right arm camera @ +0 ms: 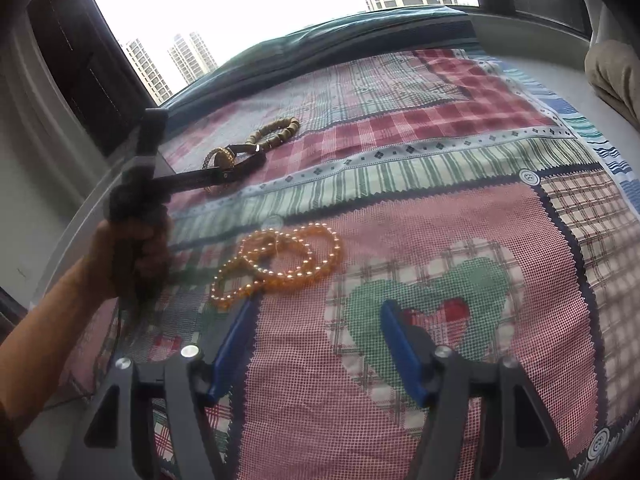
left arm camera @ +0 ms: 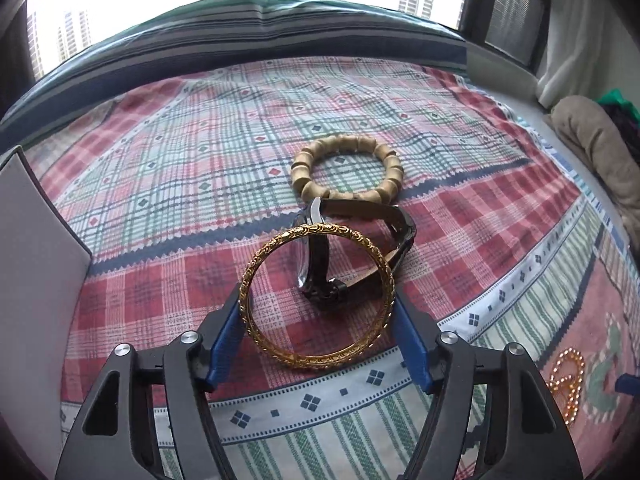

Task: Organize jewelry

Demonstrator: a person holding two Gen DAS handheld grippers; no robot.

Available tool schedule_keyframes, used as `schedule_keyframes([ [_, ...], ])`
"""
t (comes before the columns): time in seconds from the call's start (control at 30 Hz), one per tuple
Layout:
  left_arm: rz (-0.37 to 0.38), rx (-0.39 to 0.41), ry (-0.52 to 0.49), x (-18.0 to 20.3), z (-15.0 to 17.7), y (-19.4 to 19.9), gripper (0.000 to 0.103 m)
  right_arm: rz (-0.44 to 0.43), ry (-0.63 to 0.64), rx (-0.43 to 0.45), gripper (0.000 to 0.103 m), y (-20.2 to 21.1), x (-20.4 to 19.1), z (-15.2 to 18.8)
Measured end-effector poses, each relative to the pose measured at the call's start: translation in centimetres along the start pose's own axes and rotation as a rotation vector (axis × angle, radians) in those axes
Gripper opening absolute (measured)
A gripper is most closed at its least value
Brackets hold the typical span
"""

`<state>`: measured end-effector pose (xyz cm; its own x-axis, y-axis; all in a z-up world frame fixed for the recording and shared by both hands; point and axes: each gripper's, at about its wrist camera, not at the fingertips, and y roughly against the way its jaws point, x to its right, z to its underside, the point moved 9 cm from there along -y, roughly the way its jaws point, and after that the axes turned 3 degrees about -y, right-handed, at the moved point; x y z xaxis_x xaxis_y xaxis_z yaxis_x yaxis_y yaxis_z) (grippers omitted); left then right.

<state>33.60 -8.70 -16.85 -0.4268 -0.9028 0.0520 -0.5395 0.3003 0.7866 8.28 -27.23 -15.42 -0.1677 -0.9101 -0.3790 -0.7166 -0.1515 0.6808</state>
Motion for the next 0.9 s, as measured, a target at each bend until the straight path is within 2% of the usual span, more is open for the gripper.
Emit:
schedule_keyframes([
  [0.17,-0.032,-0.053,0.026,-0.4,2.8,3.3,0.070,-0.010,-0.014,0.000,0.067,0.1,0.2,0.2],
  [0.3,-0.053,-0.180,0.099,-1.2,7.4,6.5,0.070,-0.008,-0.020,0.003,0.067,0.4,0.5,0.2],
  [0.47,-0.098,-0.245,0.122,-1.4,12.6,9.4,0.070,-0.002,-0.024,-0.002,0.067,0.2,0.7,0.5],
  [0.57,-0.123,-0.231,0.119,-1.3,13.8,10.2,0.074,0.007,-0.019,-0.006,0.067,0.0,0.5,0.8],
  [0.63,-0.144,-0.217,0.124,-1.4,14.2,10.6,0.087,0.019,-0.014,-0.007,0.067,0.1,0.3,1.0],
  [0.67,-0.143,-0.204,0.132,-1.4,14.3,10.9,0.090,0.025,-0.012,-0.007,0.067,0.2,0.2,1.1],
  [0.9,-0.096,-0.142,0.228,-2.1,16.1,13.8,0.092,0.092,0.008,-0.004,0.069,1.2,0.4,1.4],
])
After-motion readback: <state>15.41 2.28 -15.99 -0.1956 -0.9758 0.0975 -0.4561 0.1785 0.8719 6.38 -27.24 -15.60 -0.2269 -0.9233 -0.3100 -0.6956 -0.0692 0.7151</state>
